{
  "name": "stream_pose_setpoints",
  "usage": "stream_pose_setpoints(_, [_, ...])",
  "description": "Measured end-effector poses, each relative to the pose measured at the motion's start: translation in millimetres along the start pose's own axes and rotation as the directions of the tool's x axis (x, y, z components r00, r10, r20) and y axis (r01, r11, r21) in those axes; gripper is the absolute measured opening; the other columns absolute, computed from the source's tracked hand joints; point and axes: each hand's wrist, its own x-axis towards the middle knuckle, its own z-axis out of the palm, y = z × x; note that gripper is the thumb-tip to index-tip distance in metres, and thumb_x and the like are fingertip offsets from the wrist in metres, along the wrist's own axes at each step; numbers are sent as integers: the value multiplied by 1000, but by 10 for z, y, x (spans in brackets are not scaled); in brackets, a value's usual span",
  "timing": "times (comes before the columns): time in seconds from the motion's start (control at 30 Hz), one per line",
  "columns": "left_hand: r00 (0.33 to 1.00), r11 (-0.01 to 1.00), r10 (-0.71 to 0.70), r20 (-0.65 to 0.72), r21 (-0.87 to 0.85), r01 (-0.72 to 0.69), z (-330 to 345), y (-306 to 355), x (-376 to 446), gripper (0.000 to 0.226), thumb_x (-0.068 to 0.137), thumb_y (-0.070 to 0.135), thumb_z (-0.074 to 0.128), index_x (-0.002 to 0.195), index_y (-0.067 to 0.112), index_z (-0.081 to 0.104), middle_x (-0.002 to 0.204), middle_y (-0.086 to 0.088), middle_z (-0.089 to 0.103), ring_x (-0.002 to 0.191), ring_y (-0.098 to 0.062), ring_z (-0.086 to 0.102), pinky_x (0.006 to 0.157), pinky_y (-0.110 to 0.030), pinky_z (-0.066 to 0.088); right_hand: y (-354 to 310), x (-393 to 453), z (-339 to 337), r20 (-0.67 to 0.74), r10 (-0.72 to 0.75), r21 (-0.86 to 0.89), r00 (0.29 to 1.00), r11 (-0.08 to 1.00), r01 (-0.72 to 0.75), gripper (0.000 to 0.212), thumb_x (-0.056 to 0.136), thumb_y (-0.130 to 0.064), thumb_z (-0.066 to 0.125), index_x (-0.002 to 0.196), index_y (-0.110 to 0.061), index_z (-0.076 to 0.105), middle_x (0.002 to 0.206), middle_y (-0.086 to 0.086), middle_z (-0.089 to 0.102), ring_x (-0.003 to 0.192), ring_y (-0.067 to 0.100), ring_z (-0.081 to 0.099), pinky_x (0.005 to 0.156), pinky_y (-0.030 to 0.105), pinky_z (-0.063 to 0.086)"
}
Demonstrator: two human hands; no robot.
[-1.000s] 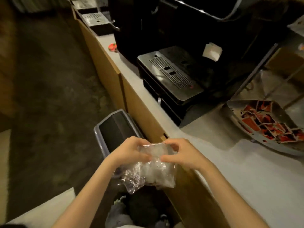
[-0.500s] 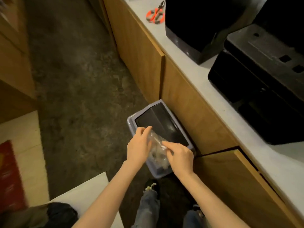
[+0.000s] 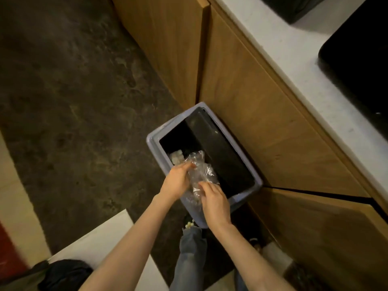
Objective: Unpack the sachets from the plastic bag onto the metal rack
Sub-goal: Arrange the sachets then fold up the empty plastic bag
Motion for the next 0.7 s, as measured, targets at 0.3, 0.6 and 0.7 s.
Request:
stream_pose_setpoints(0.3, [990,842,-6,142,535,-72,226,-33,215,33,90,21,45,123,18,51,125,-7,47,117,-28,39,91,-36,33,112,450,160,221,170,-166,960,977,-135,38,90,-13,47,128,-13,43,139,11,39,129,26,35,102,41,40])
stream_pose_setpoints(0.6, [908,855,-190,373,517,-34,97,246,108,52,91,17,42,140,11,27,139,-10,44,128,-30,38,100,-44,33,-45,291,-240,189,116,117,975,983,-140,49,93,-13,43,141,-16,29,145,4,33,133,23,34,106,41,37])
stream_pose_setpoints(0.7, [863,893,-212,459,449,-20,-201,601,102,48,89,10,43,136,9,35,132,-15,48,116,-32,50,91,-41,44,-68,135,-665,124,135,306,983,937,-168,43,95,-10,40,138,-15,36,140,2,41,128,18,42,101,29,37])
